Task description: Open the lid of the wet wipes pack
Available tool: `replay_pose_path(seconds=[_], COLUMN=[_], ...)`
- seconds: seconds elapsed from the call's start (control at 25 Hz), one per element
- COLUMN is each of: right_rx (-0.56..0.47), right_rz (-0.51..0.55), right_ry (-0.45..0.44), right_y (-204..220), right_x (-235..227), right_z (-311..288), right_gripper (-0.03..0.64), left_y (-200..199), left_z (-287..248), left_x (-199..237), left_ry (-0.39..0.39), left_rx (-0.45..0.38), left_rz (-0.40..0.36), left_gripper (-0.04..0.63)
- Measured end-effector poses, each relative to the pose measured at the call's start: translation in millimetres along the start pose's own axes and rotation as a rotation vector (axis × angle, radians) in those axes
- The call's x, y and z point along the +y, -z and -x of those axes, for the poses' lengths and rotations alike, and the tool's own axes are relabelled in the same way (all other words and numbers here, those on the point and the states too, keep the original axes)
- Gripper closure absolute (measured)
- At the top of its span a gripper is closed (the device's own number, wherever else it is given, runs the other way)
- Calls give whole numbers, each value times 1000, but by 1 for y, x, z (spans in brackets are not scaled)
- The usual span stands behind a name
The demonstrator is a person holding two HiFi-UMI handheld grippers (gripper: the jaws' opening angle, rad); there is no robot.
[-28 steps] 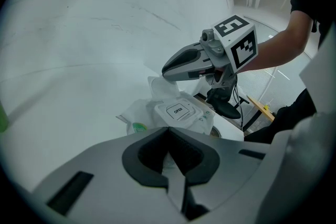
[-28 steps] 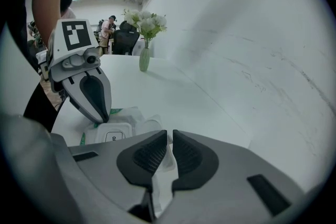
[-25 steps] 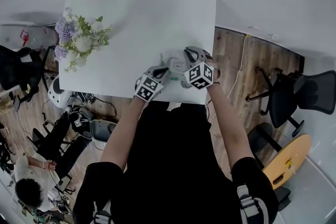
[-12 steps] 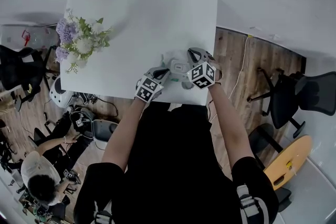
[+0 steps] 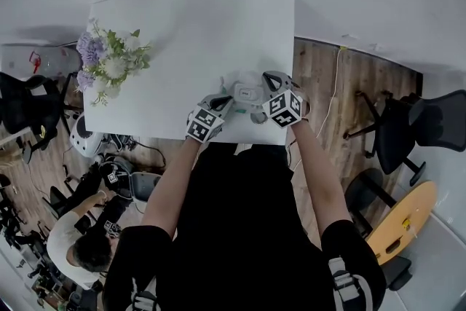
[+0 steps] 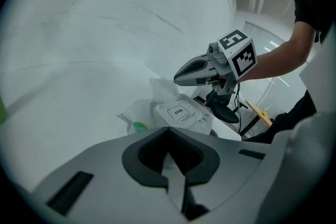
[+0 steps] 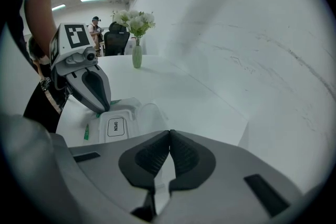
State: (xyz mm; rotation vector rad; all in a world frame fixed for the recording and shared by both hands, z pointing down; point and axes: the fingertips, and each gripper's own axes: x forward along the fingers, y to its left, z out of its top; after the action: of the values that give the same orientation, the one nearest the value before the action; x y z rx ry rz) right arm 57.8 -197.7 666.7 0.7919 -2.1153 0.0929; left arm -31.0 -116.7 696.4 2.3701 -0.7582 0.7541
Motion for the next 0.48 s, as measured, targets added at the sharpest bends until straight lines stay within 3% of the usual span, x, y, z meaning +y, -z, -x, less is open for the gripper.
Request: replay_pose_path(seconds=[0.48], right_rx=[3], right_rz=[-82], right_ry=[48], right_y=[22], right_x=[11], right_z=[31], right_gripper=[600], left_y=[-11], left_z=[17], left_x=[-9], left_ry=[-10], left_rx=[-37], left_rz=[-33], left_gripper=[574])
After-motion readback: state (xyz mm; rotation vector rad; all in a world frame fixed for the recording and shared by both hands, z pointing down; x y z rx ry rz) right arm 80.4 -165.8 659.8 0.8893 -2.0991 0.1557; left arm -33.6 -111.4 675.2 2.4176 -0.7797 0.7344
